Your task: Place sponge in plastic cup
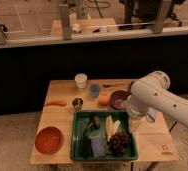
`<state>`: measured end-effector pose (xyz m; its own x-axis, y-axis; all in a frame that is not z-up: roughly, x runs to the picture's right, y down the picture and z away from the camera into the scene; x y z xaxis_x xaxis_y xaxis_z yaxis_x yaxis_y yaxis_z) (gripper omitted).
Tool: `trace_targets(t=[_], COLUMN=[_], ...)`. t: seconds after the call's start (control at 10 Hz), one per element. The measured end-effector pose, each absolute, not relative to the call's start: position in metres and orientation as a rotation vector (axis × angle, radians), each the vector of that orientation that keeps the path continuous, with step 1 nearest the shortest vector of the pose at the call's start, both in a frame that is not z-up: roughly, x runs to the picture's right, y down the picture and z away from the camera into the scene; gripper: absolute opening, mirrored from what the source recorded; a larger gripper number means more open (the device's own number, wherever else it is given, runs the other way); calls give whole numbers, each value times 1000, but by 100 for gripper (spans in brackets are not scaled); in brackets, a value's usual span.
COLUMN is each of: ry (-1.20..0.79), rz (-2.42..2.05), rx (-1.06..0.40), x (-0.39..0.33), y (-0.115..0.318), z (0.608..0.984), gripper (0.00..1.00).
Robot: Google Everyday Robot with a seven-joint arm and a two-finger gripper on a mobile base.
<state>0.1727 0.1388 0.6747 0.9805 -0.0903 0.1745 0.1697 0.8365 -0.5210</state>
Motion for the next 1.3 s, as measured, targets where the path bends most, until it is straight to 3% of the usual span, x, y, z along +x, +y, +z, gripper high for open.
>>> trace_targets(t=[1.3], ry=[-311], rz=[-358], rx=[-621], x=[106], y=[206], z=[706], gripper=[80])
